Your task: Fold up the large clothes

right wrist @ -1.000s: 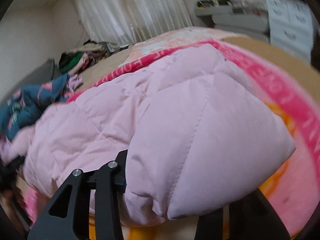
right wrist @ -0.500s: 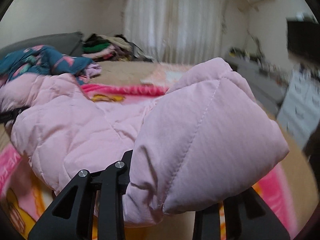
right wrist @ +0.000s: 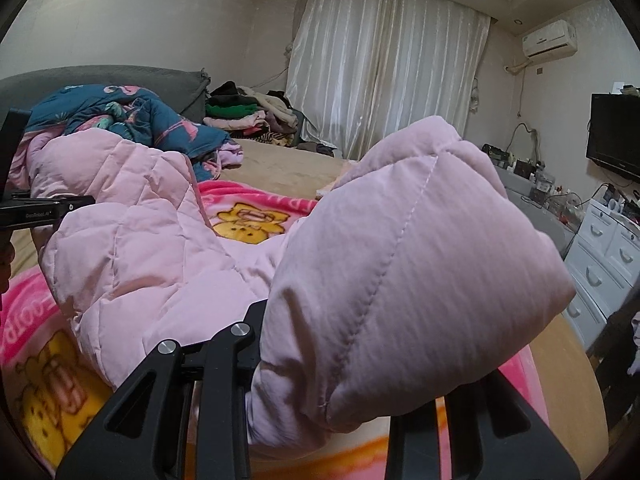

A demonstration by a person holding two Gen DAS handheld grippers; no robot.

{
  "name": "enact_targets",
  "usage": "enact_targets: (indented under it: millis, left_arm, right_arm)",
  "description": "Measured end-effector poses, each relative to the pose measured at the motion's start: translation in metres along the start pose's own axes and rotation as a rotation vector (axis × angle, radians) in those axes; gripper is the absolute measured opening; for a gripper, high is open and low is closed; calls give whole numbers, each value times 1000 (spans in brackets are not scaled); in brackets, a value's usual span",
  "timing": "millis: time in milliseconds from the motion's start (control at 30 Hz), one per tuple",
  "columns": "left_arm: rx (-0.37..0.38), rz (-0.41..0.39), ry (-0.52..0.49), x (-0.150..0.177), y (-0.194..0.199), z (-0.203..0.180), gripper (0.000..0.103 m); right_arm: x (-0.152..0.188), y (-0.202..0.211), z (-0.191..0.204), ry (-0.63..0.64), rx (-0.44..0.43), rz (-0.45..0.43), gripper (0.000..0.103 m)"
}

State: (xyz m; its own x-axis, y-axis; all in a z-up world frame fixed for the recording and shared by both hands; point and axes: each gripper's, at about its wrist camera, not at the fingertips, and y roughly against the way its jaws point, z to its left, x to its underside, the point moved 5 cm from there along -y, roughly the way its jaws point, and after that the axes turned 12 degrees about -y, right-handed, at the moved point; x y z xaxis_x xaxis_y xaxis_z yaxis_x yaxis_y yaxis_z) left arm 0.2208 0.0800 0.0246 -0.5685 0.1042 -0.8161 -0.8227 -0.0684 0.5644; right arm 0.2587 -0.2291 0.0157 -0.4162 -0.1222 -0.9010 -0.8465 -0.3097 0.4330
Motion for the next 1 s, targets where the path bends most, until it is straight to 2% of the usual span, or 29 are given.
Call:
enact_targets:
  millis: [167,400,667,1000]
  left_arm:
    - [-7,13,-30,19,15,-7,28]
    - [-22,34,-48,36,23,-9,29]
    - [-50,82,-47,56,17,-5,30]
    - [-57,113,-35,77,13,-6,32]
  right_arm:
    - [19,23,0,-19,8,24,27]
    - [35,33,-2,-64,30,56,28]
    - [45,21,0,-105,77,108,29]
    - [73,3,-21,-271,112,201,33]
